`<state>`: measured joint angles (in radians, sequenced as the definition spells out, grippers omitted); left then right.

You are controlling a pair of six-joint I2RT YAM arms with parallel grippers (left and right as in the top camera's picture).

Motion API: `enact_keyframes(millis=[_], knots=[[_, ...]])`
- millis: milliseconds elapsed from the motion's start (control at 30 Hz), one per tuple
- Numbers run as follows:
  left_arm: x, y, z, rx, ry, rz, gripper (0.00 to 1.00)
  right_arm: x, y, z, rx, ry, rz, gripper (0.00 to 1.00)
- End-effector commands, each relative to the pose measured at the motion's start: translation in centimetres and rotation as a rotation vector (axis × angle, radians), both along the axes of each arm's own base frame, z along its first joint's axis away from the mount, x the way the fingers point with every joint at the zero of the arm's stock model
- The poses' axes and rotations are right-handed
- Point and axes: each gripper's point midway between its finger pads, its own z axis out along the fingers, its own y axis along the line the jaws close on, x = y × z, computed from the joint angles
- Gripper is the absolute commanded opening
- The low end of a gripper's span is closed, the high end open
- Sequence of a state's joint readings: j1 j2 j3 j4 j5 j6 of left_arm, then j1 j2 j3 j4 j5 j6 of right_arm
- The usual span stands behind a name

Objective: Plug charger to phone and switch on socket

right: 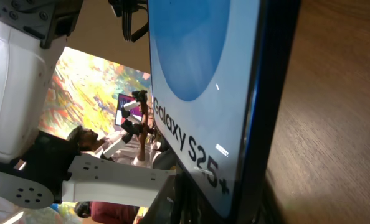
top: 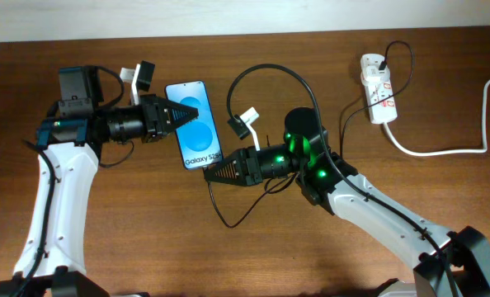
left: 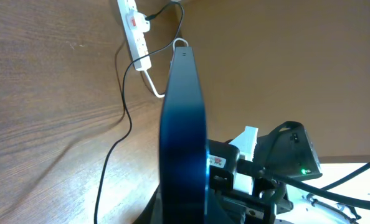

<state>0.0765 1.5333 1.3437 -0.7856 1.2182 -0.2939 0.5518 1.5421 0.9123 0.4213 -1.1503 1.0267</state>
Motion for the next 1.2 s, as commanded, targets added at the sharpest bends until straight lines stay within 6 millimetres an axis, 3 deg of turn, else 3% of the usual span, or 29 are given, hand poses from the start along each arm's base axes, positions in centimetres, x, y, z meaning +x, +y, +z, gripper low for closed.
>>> enact_keyframes(millis=[0, 267, 533, 1100, 1167], knots=[[-3.1, -3.0, 0.6, -0.092, 0.05, -0.135, 0.0, 6.2, -0.3, 4.1, 0.054, -0.168, -0.274, 0.04], [-3.1, -3.0, 0.6, -0.091, 0.049, -0.135, 0.0, 6.2, -0.3, 4.1, 0.053, -0.168, -0.275, 0.04], [-3.0, -2.9, 0.5, -0.081, 0.046, -0.129, 0.0, 5.6, -0.4, 1.1, -0.048, -0.055, -0.254, 0.04], [-3.0, -2.9, 0.5, -0.085, 0.065, -0.124, 0.0, 4.1, -0.3, 1.3, -0.031, -0.051, -0.168, 0.15], [-2.9, -2.9, 0.4, -0.082, 0.065, -0.122, 0.0, 3.9, -0.3, 1.4, -0.028, -0.05, -0.156, 0.21]])
